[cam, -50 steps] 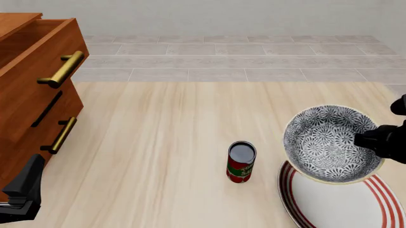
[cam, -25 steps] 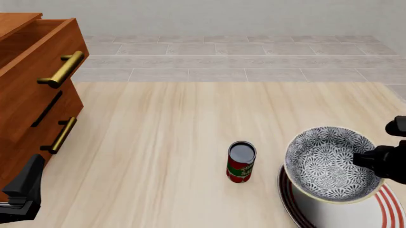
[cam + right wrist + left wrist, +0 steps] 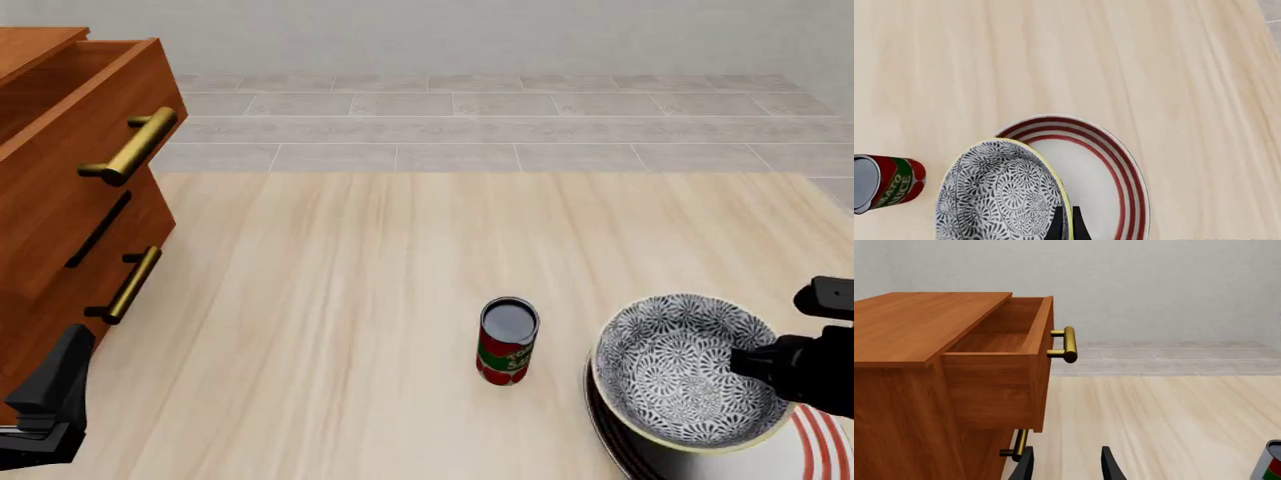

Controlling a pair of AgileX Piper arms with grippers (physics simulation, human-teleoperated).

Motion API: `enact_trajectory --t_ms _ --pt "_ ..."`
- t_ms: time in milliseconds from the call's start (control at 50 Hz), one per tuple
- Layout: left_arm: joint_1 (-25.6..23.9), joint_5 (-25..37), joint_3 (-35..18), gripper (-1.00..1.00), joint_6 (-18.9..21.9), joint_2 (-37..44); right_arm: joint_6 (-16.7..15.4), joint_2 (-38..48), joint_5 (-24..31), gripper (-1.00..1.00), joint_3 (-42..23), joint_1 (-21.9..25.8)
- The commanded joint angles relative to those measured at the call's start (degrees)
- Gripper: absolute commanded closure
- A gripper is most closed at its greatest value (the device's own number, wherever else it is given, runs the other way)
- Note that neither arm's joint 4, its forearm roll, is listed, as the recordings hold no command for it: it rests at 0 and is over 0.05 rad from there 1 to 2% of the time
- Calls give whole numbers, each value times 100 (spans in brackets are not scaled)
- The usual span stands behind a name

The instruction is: Put the bowl on the plate.

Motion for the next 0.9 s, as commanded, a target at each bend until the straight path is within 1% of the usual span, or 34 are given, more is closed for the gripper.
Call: enact_trajectory --t_ms 20,260,400,540,560,660,780,900 --pt "-1 -2 0 -100 -1 4 1 152 -197 100 109 -62" --pt "-1 -1 0 -100 0 3 -29 287 -327 100 197 -70" --pt "0 0 0 -100 2 -1 -118 108 -204 100 285 -129" --pt "-2 -1 0 -100 0 1 -182 227 -217 100 194 -185" --pt "0 0 0 -100 0 1 -201 234 -209 -100 177 -180" --pt "-1 0 0 -100 -2 -1 -226 313 -232 -100 123 -185" --pt "-2 1 0 -100 -5 -4 -251 118 -34 -100 98 -211" --pt "-3 2 0 -100 -8 -6 -286 145 -25 -100 44 -241"
